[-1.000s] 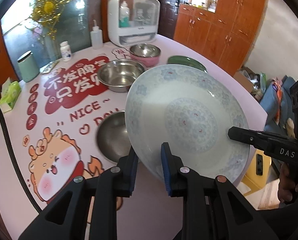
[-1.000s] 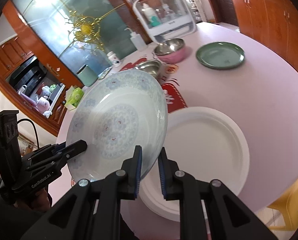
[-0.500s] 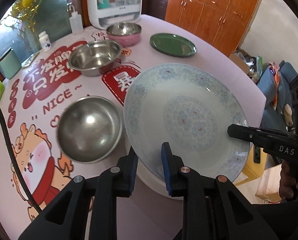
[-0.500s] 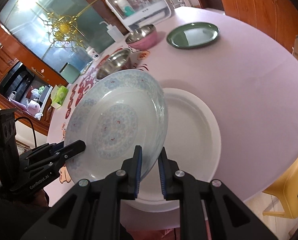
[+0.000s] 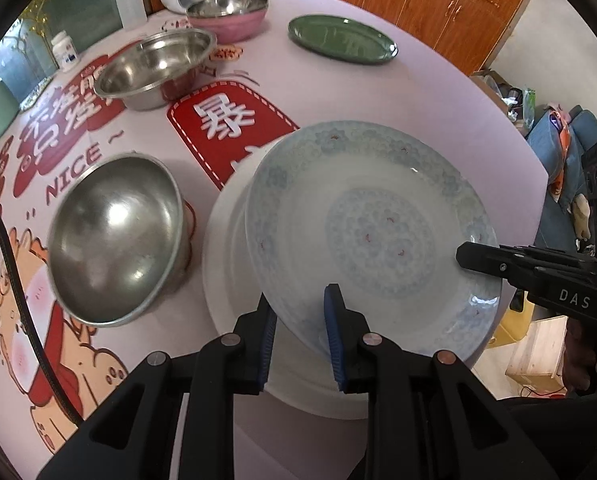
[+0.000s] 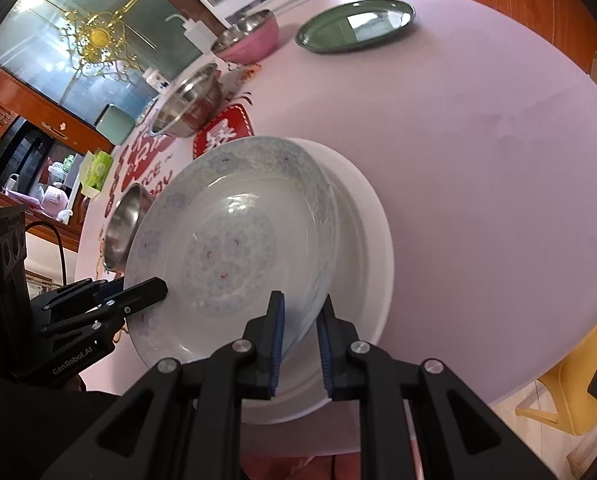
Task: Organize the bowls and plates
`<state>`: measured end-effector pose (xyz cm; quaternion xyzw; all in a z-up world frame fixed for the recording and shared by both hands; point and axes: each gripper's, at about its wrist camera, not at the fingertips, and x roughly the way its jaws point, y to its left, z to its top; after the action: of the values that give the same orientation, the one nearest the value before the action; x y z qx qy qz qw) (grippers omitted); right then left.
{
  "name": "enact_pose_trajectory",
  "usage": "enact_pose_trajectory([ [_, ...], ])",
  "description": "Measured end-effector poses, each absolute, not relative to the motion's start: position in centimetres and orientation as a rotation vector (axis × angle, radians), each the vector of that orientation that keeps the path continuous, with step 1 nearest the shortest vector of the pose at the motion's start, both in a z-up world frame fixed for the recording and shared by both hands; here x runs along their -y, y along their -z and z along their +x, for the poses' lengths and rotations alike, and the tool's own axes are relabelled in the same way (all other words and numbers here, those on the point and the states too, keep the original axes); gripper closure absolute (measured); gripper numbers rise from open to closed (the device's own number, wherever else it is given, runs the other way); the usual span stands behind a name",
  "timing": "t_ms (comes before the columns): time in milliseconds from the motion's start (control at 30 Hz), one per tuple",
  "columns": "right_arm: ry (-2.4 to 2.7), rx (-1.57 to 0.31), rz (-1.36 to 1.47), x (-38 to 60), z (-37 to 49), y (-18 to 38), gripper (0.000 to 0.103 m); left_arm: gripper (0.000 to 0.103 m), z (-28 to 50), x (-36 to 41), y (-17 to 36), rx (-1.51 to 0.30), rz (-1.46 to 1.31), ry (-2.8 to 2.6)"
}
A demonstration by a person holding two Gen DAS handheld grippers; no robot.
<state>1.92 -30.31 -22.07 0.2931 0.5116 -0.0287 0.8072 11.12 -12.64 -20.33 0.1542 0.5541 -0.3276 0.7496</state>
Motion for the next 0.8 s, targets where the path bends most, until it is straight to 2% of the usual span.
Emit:
enact_pose_trajectory([
  [233, 0.064, -1.136, 0.609, 30.4, 2.6, 22.8, 0.088, 0.081, 11.9, 13.0, 21.9, -1.273, 0.324, 0.700],
  [800, 0.177, -1.205, 0.535, 28.4, 3.4, 22.9, 0.085, 0.081, 12.1, 12.5, 23.0, -1.270, 0.399, 0.735],
])
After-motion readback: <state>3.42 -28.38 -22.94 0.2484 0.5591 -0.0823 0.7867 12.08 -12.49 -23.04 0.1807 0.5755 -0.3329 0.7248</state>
